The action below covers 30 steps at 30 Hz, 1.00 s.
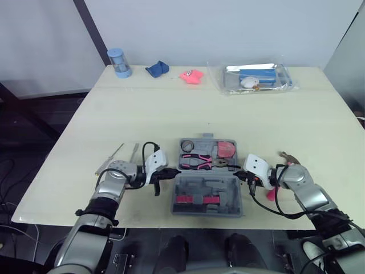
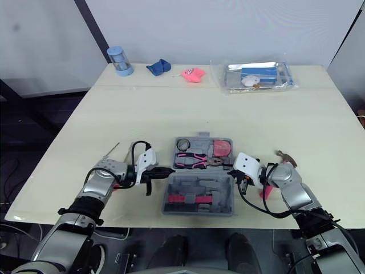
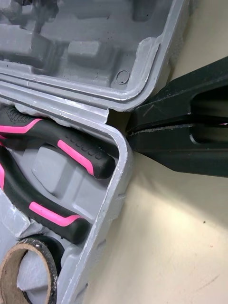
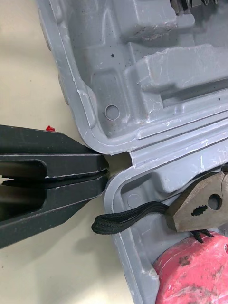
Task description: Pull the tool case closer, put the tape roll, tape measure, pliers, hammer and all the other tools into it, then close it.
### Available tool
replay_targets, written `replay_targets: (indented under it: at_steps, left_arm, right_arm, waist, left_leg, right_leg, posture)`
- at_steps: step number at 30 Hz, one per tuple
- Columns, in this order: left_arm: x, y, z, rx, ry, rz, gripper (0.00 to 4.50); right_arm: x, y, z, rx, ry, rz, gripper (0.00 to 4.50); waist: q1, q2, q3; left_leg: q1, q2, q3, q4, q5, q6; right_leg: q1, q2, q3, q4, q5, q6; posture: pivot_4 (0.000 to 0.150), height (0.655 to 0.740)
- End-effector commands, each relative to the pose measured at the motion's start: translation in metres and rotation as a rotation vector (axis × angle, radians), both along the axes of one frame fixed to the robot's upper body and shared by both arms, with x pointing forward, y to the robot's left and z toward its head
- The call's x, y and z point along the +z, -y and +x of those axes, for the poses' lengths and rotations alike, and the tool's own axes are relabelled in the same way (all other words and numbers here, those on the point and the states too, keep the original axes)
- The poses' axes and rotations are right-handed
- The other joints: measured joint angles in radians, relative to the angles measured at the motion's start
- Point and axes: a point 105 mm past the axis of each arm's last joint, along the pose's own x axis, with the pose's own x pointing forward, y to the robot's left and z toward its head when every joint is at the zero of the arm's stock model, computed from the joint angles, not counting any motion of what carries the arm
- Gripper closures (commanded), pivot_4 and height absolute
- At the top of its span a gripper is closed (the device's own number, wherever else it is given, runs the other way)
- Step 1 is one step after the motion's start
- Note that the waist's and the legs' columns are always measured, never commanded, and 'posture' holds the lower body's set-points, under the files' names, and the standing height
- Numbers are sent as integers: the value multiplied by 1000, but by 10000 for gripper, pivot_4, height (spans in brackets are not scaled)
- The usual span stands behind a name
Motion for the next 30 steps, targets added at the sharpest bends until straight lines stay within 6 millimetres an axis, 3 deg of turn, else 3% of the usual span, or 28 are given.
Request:
replay_targets:
  at_steps: [1,30]
  left_arm:
    - [-5,11,2,-1,0,5,44468]
    - [-6,9,-1,-10,-16,17,44468]
  right_arm:
    - [16,-20,1,66,63,57,45000]
    - [17,-25,8,55,99,68,45000]
  waist:
    - [0,0,0]
    - [-2,0,0]
  left_leg:
    - [0,0,0,0,0,0]
    - [0,0,0,1,0,0]
  right_leg:
    - [0,0,0,0,0,0]
    - [0,0,0,1,0,0]
  posture:
    - [1500,7400]
    - [1500,7400]
